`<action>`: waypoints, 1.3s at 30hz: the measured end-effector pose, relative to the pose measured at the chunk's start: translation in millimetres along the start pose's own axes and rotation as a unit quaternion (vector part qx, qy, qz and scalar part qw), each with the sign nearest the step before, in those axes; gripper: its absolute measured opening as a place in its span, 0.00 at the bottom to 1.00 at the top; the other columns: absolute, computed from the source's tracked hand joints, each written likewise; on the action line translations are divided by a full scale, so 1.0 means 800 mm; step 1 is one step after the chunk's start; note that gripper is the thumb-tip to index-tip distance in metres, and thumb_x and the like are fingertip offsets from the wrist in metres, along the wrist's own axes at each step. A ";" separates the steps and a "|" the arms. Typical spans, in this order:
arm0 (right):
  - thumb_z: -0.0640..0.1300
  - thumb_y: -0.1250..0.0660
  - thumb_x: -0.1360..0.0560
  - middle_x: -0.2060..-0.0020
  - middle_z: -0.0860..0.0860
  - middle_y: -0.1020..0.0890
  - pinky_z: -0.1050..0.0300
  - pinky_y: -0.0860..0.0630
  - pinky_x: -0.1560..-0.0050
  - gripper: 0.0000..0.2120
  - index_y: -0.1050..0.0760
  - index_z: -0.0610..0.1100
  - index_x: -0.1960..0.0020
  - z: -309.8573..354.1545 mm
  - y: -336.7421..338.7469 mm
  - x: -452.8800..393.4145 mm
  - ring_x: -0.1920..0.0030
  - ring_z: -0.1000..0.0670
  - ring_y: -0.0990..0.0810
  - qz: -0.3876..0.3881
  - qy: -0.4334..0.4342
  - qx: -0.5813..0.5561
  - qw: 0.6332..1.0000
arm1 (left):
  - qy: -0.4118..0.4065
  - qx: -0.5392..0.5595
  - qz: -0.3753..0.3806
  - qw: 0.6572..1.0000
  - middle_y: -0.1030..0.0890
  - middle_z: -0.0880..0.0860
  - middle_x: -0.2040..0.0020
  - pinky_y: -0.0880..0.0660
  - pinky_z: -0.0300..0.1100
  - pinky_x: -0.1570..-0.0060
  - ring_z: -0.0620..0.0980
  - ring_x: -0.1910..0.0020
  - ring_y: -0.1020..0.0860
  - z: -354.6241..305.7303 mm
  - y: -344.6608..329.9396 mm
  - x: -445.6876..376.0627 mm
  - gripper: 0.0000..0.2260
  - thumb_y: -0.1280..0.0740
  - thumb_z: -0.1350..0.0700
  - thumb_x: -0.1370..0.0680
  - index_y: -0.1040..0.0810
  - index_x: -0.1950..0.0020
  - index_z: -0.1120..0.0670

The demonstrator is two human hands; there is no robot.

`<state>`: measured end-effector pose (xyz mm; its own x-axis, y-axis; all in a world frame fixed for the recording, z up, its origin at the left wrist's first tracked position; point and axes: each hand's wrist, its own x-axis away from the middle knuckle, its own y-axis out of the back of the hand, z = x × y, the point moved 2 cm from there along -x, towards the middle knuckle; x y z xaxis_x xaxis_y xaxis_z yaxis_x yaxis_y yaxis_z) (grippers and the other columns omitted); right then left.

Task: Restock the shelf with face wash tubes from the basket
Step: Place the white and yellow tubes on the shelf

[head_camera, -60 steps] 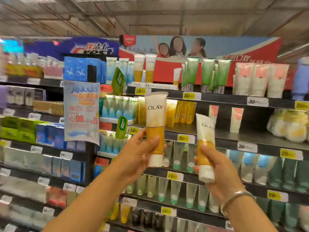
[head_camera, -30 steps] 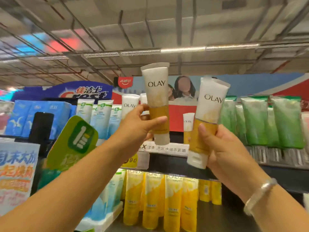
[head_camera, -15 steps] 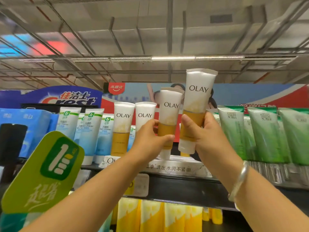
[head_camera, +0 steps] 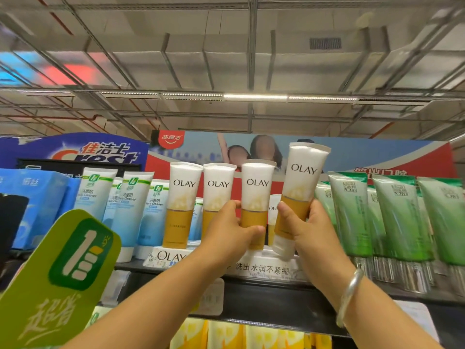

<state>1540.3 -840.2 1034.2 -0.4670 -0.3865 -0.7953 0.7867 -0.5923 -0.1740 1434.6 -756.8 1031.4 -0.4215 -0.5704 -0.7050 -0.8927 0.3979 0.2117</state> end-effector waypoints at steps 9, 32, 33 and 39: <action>0.40 0.31 0.29 0.57 0.53 0.18 0.60 0.20 0.57 0.11 0.27 0.46 0.47 -0.005 -0.001 -0.010 0.59 0.57 0.17 0.028 0.000 0.044 0.999 | 0.003 -0.166 -0.022 0.986 0.25 0.48 0.55 0.35 0.32 0.69 0.48 0.54 0.25 -0.007 -0.002 0.002 0.13 0.31 0.53 0.28 0.33 0.48 0.50; 0.47 0.31 0.28 0.49 0.46 0.21 0.49 0.24 0.46 0.15 0.28 0.42 0.45 -0.009 0.027 -0.001 0.49 0.47 0.21 0.039 -0.065 0.278 0.957 | -0.023 -0.226 -0.085 0.970 0.21 0.54 0.44 0.24 0.48 0.47 0.54 0.46 0.23 -0.013 -0.004 0.013 0.21 0.28 0.49 0.30 0.30 0.42 0.54; 0.47 0.31 0.28 0.48 0.45 0.21 0.46 0.25 0.43 0.18 0.29 0.40 0.43 -0.008 0.027 -0.001 0.47 0.45 0.22 0.041 -0.071 0.296 0.952 | -0.023 -0.230 -0.086 0.969 0.21 0.54 0.44 0.24 0.48 0.47 0.54 0.46 0.23 -0.013 -0.004 0.013 0.21 0.28 0.49 0.30 0.30 0.42 0.54; 0.50 0.33 0.27 0.46 0.45 0.21 0.45 0.25 0.41 0.19 0.29 0.41 0.41 -0.007 0.026 0.005 0.46 0.45 0.22 0.055 -0.098 0.306 0.945 | -0.007 -0.234 -0.089 0.968 0.21 0.54 0.43 0.24 0.49 0.46 0.55 0.45 0.23 -0.016 -0.005 0.017 0.21 0.28 0.49 0.29 0.30 0.41 0.54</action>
<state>1557.1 -850.3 1024.7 -0.5087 -0.5572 -0.6563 0.4814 -0.8161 0.3198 1430.8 -775.2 1029.6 -0.2557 -0.5895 -0.7662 -0.9266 -0.0766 0.3682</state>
